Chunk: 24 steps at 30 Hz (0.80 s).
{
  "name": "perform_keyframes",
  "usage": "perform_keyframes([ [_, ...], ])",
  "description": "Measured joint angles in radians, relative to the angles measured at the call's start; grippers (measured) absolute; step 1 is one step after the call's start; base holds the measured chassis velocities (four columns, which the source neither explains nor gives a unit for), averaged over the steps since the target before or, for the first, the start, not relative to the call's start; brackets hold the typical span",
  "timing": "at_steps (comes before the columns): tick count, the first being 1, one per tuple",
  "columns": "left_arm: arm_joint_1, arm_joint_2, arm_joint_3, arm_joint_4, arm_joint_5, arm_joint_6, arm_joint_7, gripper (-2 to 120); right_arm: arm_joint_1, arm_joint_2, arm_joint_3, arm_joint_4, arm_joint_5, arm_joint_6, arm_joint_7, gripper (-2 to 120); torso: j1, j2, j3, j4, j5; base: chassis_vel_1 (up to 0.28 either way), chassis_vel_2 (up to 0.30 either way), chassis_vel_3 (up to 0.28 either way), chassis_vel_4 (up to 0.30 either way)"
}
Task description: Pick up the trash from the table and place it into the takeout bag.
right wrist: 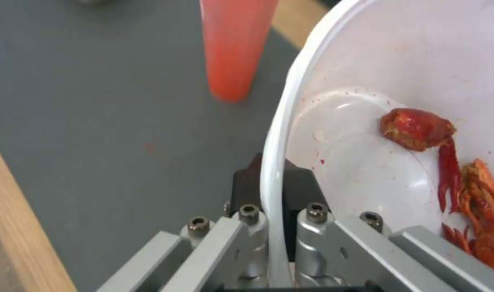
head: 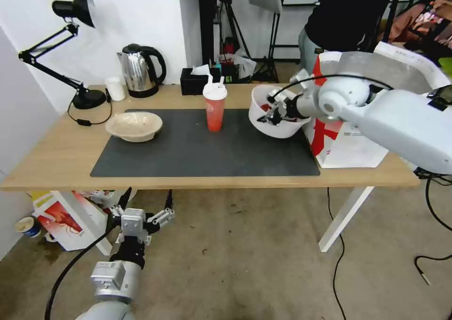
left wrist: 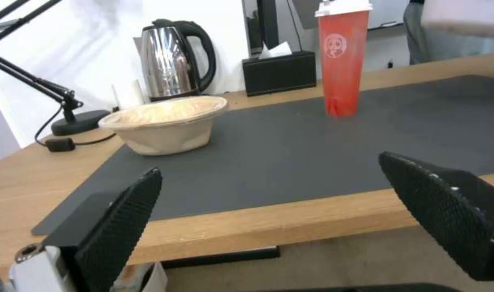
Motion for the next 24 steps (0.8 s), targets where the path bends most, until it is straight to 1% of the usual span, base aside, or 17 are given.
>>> perform_keyframes([
  [5, 0.000, 0.000, 0.000, 0.000, 0.000, 0.000, 0.000, 100, 0.044, -0.006, 0.034, 0.013, 0.044, 0.001, 0.002, 0, 0.000, 0.000, 0.000, -0.0001, -0.0001, 0.000, 0.000, 0.000, 0.000],
  [9, 0.000, 0.000, 0.000, 0.000, 0.000, 0.000, 0.000, 100, 0.076, 0.008, 0.069, 0.006, 0.083, 0.004, 0.005, 0, 0.000, 0.000, 0.000, 0.0001, 0.0000, 0.000, 0.000, 0.000, 0.000],
  [13, 0.000, 0.000, 0.000, 0.000, 0.000, 0.000, 0.000, 100, 0.091, 0.016, 0.075, -0.004, 0.095, 0.006, 0.004, 0, 0.000, 0.000, 0.000, 0.0001, -0.0002, 0.000, 0.000, 0.000, 0.000],
  [17, 0.000, 0.000, 0.000, 0.000, 0.000, 0.000, 0.000, 100, 0.115, 0.037, 0.082, -0.032, 0.107, 0.015, -0.008, 0, 0.000, 0.000, 0.000, -0.0001, -0.0002, 0.000, 0.000, 0.000, 0.000],
  [19, 0.000, 0.000, 0.000, 0.000, 0.000, 0.000, 0.000, 100, 0.119, 0.060, 0.100, -0.052, 0.107, 0.021, -0.017, 0, 0.000, 0.000, 0.000, 0.0000, -0.0001, 0.000, 0.000, 0.000, 0.000],
  [24, 0.000, 0.000, 0.000, 0.000, 0.000, 0.000, 0.000, 100, 0.119, 0.084, 0.125, -0.072, 0.112, 0.022, -0.018, 0, 0.000, 0.000, 0.000, 0.0001, -0.0001, 0.000, 0.000, 0.000, 0.000],
])
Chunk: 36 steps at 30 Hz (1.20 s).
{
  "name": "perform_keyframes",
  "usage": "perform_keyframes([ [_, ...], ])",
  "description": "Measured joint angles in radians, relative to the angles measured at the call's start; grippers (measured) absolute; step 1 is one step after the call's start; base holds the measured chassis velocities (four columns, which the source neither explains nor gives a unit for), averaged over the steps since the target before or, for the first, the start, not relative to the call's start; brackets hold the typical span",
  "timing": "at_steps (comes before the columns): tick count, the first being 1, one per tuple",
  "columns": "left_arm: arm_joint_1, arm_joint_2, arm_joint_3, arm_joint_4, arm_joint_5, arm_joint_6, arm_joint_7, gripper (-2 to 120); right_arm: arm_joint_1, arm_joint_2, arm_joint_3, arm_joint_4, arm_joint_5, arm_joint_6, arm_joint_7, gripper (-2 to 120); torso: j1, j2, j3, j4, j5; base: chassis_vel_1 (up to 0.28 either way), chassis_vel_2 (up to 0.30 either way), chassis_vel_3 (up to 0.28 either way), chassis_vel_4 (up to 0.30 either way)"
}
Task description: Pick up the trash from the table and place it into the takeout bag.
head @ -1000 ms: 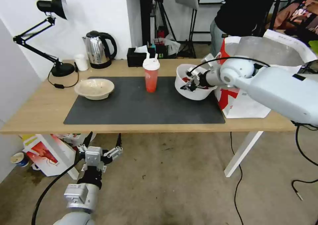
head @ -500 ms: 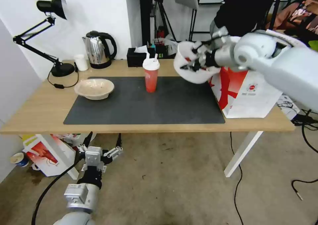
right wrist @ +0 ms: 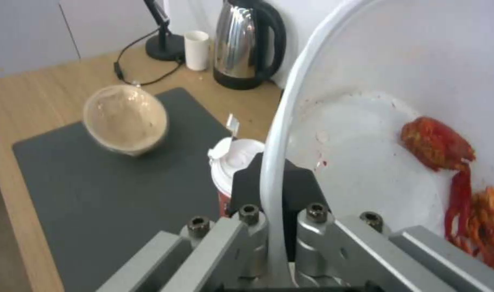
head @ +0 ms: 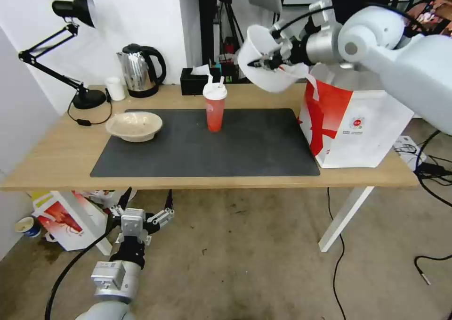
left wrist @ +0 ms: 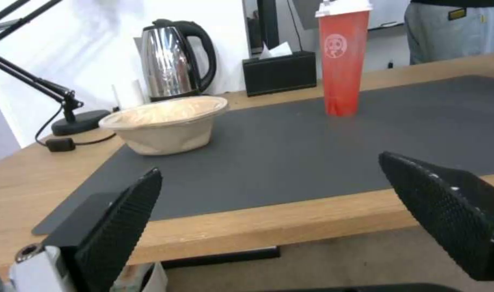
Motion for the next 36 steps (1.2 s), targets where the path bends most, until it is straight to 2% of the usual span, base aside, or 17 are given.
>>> perform_keyframes([
  [12, 0.000, 0.000, 0.000, 0.000, 0.000, 0.000, 0.000, 100, -0.028, 0.067, 0.028, -0.033, 0.052, -0.010, 0.034, 0, 0.000, 0.000, 0.000, 0.0000, 0.0001, 0.000, 0.000, 0.000, 0.000],
  [28, 0.000, 0.000, 0.000, 0.000, 0.000, 0.000, 0.000, 100, -0.035, 0.097, 0.084, -0.083, 0.072, -0.013, 0.034, 0, 0.000, 0.000, 0.000, 0.0000, 0.0000, 0.000, 0.000, 0.000, 0.000],
  [36, 0.000, 0.000, 0.000, 0.000, 0.000, 0.000, 0.000, 100, -0.064, 0.118, 0.110, -0.073, 0.134, -0.017, 0.057, 0, 0.000, 0.000, 0.000, 0.0000, 0.0000, 0.000, 0.000, 0.000, 0.000],
])
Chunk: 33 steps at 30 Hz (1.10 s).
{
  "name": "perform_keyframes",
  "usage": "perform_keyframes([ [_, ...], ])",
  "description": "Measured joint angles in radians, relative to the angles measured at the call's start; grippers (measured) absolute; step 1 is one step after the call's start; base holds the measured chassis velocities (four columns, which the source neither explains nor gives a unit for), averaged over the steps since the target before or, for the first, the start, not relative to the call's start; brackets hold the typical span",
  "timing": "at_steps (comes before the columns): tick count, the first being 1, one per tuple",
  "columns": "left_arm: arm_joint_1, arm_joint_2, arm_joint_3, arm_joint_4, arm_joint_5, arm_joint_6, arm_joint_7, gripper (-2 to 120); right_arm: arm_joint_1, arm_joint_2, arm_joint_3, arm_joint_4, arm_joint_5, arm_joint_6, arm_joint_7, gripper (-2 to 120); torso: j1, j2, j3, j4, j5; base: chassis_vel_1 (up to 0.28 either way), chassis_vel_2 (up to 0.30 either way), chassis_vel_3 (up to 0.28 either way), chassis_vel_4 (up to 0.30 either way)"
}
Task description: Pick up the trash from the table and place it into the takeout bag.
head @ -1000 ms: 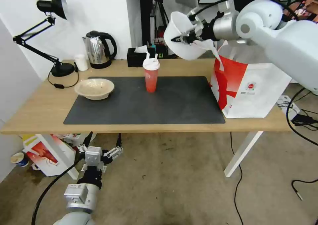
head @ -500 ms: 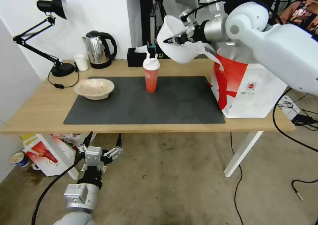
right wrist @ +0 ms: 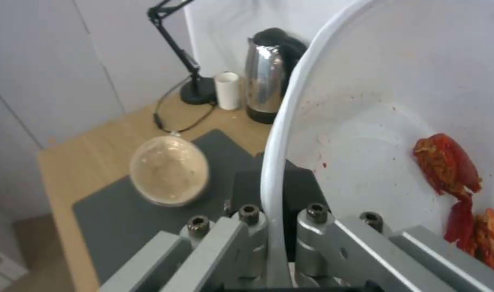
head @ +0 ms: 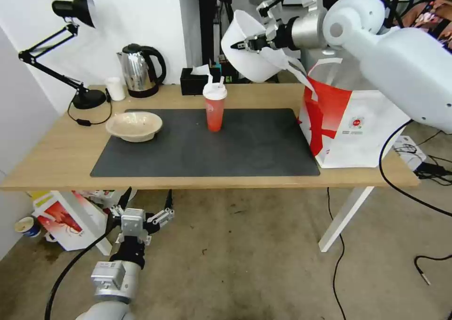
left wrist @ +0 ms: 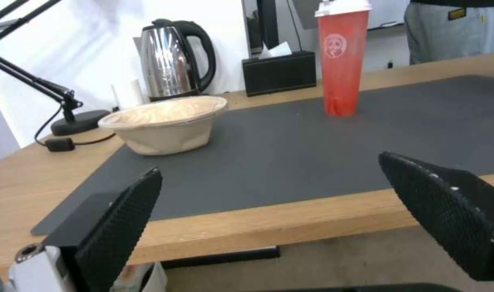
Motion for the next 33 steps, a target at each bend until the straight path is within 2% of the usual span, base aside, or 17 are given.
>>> perform_keyframes([
  [12, 0.000, 0.000, 0.000, 0.000, 0.000, 0.000, 0.000, 100, -0.017, 0.023, 0.001, 0.019, 0.015, -0.001, 0.009, 0, 0.000, 0.000, 0.000, 0.0000, 0.0000, 0.000, 0.000, 0.000, 0.000],
  [33, 0.000, 0.000, 0.000, 0.000, 0.000, 0.000, 0.000, 100, -0.005, 0.116, -0.001, -0.024, 0.023, 0.005, 0.018, 0, 0.000, 0.000, 0.000, 0.0000, 0.0000, 0.000, 0.000, 0.000, 0.000],
])
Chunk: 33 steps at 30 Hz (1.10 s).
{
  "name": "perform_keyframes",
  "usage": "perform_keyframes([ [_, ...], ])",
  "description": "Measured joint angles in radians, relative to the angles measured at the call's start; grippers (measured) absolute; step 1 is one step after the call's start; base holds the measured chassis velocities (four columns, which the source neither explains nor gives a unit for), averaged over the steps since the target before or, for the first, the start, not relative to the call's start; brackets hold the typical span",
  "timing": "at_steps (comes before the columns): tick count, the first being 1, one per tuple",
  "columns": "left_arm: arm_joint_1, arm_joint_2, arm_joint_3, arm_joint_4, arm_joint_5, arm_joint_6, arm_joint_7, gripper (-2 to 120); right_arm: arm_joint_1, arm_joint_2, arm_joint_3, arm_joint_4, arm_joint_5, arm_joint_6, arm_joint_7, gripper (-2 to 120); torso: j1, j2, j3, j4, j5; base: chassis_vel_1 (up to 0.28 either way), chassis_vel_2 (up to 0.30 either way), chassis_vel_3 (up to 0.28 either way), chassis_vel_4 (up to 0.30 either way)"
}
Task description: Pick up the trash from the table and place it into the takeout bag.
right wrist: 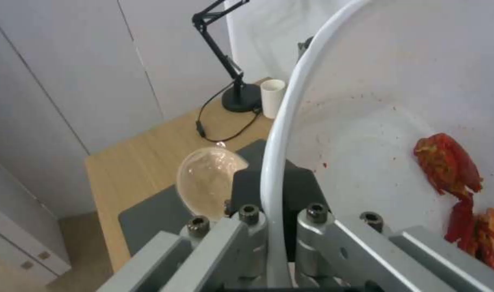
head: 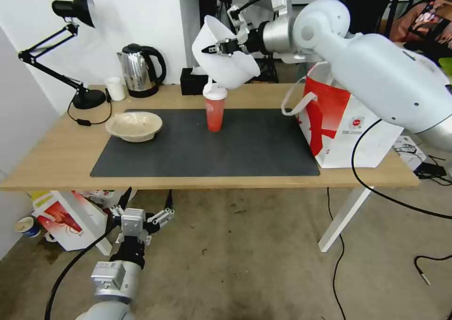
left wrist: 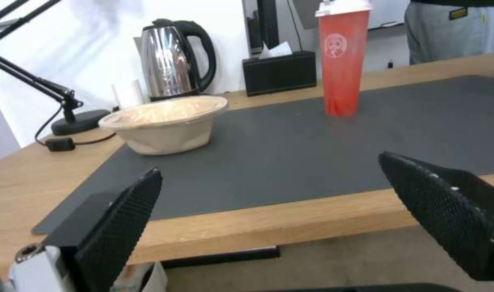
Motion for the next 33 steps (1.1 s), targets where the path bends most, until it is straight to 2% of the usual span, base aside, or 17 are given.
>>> perform_keyframes([
  [11, 0.000, 0.000, 0.000, 0.000, 0.000, 0.000, 0.000, 100, 0.032, -0.043, -0.034, 0.001, -0.030, 0.000, -0.010, 0, 0.000, 0.000, 0.000, -0.0002, 0.0002, 0.000, 0.000, 0.000, 0.000],
  [17, 0.000, 0.000, 0.000, 0.000, 0.000, 0.000, 0.000, 100, 0.065, -0.102, -0.052, 0.008, -0.034, 0.001, -0.021, 0, 0.000, 0.000, 0.000, -0.0001, 0.0002, 0.000, 0.000, 0.000, 0.000],
  [20, 0.000, 0.000, 0.000, 0.000, 0.000, 0.000, 0.000, 100, 0.092, -0.159, -0.064, 0.019, -0.033, 0.003, -0.027, 0, 0.000, 0.000, 0.000, -0.0003, 0.0002, 0.000, 0.000, 0.000, 0.000],
  [25, 0.000, 0.000, 0.000, 0.000, 0.000, 0.000, 0.000, 100, 0.097, -0.188, -0.064, 0.027, -0.034, 0.003, -0.028, 0, 0.000, 0.000, 0.000, -0.0004, 0.0004, 0.000, 0.000, 0.000, 0.000],
  [33, 0.000, 0.000, 0.000, 0.000, 0.000, 0.000, 0.000, 100, 0.150, -0.298, -0.093, 0.049, -0.034, 0.006, -0.053, 0, 0.000, 0.000, 0.000, -0.0002, 0.0003, 0.000, 0.000, 0.000, 0.000],
])
